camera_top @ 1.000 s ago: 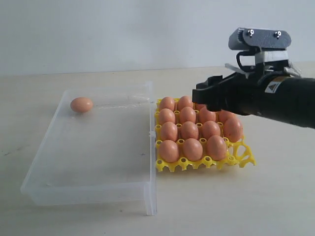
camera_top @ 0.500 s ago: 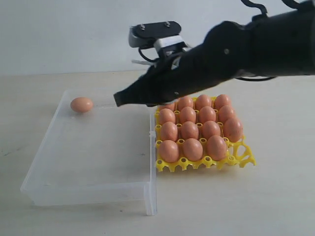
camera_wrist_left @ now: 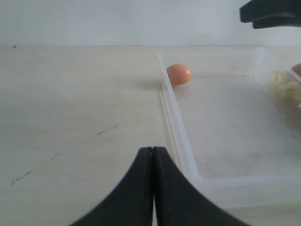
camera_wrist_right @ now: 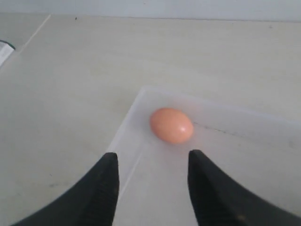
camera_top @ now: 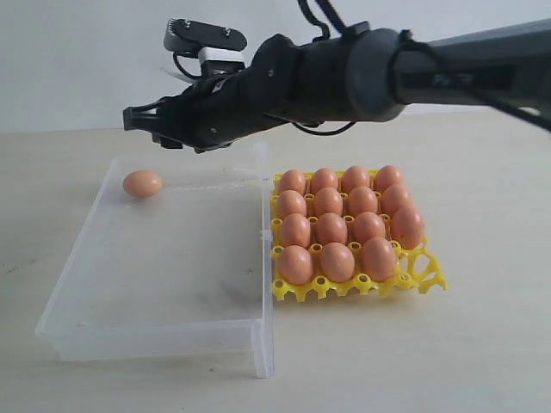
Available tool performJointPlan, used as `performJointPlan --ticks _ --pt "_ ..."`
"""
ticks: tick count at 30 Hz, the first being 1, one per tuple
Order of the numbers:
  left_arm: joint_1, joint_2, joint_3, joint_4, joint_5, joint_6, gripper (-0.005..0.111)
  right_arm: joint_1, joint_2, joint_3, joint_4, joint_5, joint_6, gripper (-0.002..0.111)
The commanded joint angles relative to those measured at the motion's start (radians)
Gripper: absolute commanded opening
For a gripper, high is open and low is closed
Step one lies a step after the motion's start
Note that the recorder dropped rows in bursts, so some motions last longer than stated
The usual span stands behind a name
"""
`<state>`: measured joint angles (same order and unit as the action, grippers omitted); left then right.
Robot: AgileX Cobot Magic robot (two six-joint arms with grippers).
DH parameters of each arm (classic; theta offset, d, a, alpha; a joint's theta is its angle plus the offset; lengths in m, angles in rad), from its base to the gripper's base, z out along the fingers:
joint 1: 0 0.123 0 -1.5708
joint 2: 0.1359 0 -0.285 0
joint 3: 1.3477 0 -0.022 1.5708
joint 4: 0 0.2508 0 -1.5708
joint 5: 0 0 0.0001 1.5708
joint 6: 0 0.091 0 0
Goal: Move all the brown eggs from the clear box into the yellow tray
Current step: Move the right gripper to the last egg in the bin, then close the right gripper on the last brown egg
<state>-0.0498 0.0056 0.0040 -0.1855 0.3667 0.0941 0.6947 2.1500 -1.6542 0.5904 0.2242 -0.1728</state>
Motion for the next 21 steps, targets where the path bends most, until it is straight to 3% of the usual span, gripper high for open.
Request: performJointPlan --ticks 1,5,10,21 --pt "0.001 -0.006 -0.004 -0.002 -0.004 0.003 0.000 0.004 0.129 -0.176 0.090 0.016 0.000 0.051" --pt "0.001 -0.006 -0.004 -0.002 -0.004 0.003 0.000 0.001 0.250 -0.324 0.168 0.066 0.029 0.051" --pt "0.001 -0.006 -0.004 -0.002 -0.004 0.003 0.000 0.001 0.389 -0.445 0.222 0.060 0.272 0.051" --pt "0.001 -0.006 -0.004 -0.002 -0.004 0.003 0.000 0.001 0.485 -0.509 0.227 -0.010 0.446 0.059"
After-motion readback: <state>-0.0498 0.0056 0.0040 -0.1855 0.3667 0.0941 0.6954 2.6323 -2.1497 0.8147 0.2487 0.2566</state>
